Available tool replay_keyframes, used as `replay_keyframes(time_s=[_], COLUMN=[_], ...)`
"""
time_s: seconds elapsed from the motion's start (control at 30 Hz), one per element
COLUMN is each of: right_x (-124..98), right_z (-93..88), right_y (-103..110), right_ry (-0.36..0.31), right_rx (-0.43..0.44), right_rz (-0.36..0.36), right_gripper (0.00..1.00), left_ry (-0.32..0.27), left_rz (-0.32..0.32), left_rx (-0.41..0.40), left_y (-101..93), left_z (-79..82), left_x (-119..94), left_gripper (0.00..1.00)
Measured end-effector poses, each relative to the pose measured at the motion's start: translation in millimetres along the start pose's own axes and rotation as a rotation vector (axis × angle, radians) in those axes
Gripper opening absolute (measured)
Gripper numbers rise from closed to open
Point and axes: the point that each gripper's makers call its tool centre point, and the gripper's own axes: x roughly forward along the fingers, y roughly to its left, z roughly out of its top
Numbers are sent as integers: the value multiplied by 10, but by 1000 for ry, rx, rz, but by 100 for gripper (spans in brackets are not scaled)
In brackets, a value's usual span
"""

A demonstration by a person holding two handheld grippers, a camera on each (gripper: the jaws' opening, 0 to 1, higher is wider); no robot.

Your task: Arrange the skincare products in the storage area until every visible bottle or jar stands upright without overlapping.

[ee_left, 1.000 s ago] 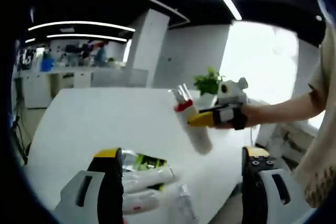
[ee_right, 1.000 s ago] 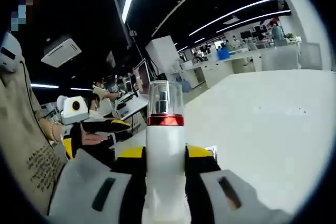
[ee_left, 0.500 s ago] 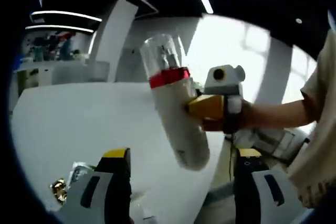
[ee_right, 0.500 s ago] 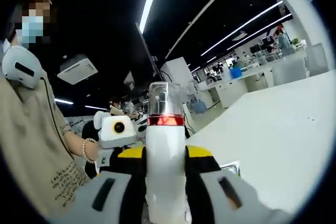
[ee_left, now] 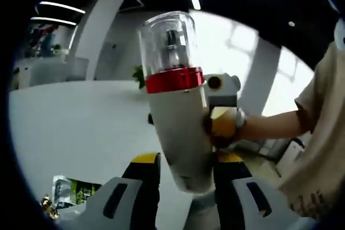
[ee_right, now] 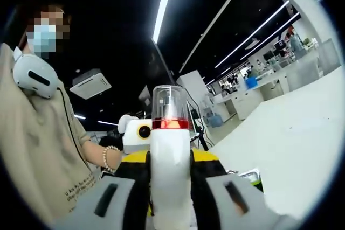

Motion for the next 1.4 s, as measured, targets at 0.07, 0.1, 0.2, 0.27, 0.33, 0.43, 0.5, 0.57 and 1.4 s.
replay_keyframes(time_s=[0.07, 0.1, 0.2, 0.27, 0.33, 0.43, 0.5, 0.57, 1.4], right_x=[-24, -43, -96, -133, -153, -184, -212, -307, -566], right_z=[13, 29, 63, 78, 86, 121, 122, 179, -120], right_y=[2, 7, 19, 26, 33, 25, -28, -95, -674], right_ry=[-9, -16, -29, -32, -31, -26, -3, 5, 216], right_rx=[-2, -4, -16, -27, -35, -59, -63, -93, -379], right_rz=[-2, -1, 5, 7, 1, -28, -86, -188, -507], right_gripper=[27, 27, 28, 28, 29, 30, 32, 32, 32], left_ry=[1, -3, 5, 30, 63, 83, 110, 132, 257], left_rz=[-17, 0, 4, 22, 43, 66, 88, 104, 110], left_rx=[16, 32, 46, 67, 86, 128, 141, 154, 301], left_y=[-55, -44, -74, -72, -69, -51, -14, 27, 532], left_z=[16, 34, 57, 59, 54, 59, 35, -5, -423], left_x=[28, 41, 70, 91, 120, 179, 215, 250, 789], left_gripper=[31, 31, 29, 28, 28, 27, 27, 26, 26])
